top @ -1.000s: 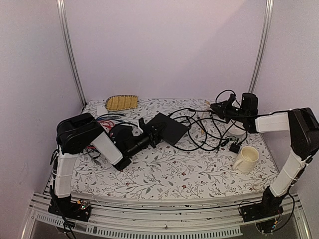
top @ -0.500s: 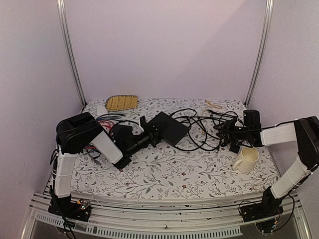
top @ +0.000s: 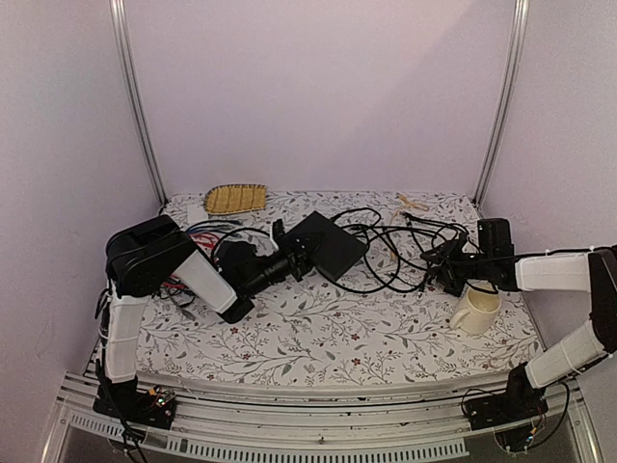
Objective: Pull the plug from the switch port
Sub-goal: Place the connector at the corner of the board, then pull the connector from the switch port.
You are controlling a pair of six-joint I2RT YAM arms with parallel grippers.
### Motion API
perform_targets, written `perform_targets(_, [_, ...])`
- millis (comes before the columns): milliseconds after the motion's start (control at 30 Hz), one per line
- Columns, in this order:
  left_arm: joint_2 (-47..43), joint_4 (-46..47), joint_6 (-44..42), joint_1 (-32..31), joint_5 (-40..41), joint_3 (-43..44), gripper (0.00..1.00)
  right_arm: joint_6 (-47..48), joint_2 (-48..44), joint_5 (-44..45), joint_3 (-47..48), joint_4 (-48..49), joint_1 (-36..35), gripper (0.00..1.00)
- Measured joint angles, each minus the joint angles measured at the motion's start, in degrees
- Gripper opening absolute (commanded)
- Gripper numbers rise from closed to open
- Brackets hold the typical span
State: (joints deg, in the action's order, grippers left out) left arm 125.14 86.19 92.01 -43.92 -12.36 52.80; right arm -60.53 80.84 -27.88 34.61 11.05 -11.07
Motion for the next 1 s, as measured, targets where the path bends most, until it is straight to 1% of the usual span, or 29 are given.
perform_targets(300, [0.0,-0.44,-0.07,0.31,-1.81,0.85,0.0,3.02,-7.3,6.97,-1.73,-10.69,0.0,0.5])
perform_targets(600, [0.0,-0.57,-0.26,0.33,-2.84,1.22,0.0,5.18,-15.06,14.58,-2.99,-17.86,0.0,0.5])
perform_targets(833, [0.0,-0.57,-0.28,0.33,-3.74,1.22,0.0,6.78,-21.38,17.66,-2.75,-18.23,-1.09,0.5])
perform_targets(1000, [0.0,-0.57,-0.26,0.33,-4.04,1.22,0.0,8.39,-21.09,16.26,-0.22,-13.62,-4.81,0.5])
